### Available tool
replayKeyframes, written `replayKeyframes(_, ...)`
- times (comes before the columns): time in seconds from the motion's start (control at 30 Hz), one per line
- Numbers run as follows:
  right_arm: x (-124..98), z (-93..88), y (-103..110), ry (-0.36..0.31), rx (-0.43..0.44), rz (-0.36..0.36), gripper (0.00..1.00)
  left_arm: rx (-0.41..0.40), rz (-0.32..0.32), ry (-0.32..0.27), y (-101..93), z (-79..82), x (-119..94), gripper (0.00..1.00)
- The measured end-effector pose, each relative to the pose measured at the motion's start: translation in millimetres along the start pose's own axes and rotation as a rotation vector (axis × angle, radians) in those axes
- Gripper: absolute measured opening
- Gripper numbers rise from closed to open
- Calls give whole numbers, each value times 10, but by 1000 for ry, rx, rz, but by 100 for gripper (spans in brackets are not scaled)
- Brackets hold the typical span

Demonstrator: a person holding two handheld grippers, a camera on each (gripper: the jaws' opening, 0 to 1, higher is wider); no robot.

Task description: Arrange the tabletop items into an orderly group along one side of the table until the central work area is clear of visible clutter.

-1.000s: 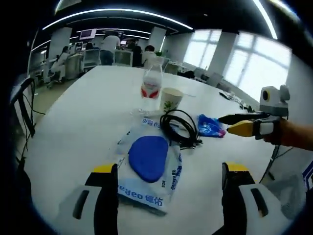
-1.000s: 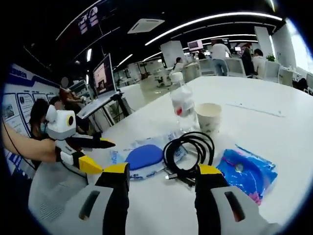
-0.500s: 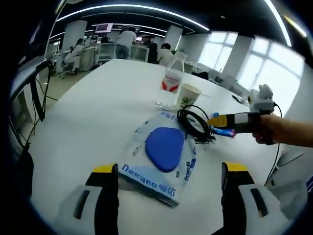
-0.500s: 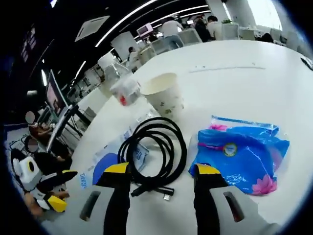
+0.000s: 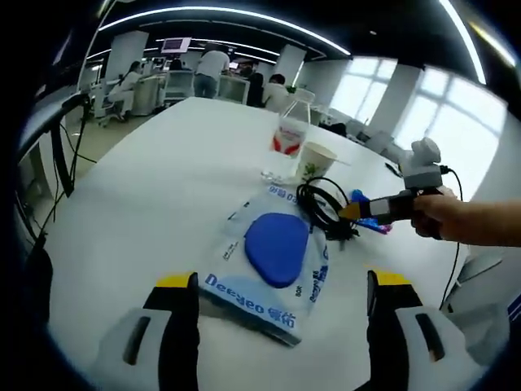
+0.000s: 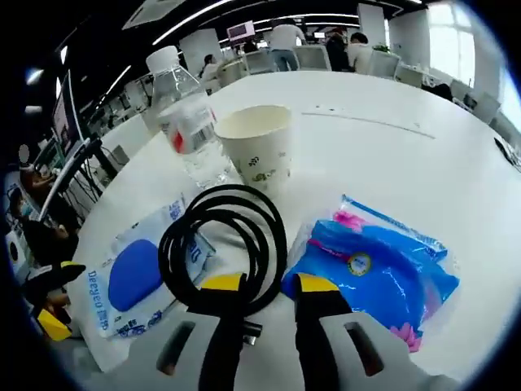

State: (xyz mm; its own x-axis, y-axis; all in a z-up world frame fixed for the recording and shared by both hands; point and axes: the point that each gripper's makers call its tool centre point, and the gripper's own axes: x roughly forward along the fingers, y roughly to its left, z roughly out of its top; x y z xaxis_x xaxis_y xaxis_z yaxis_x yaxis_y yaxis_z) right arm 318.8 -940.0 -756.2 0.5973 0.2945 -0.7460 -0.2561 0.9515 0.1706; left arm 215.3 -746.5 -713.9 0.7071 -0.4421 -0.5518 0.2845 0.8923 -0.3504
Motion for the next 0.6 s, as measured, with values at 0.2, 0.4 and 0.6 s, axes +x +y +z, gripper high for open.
replayKeyframes(0.2, -28, 35, -11, -5, -35, -2, 2, -9, 9, 0, 60, -7, -20, 81)
replayKeyframes(0.4, -135, 199, -4, -86, -80, 2, 0, -26, 14, 0, 88, -27, -43, 81)
replayKeyframes(0.6, -303, 277, 86, -163, -89, 57, 0, -33, 9, -11, 57, 5, -48, 81)
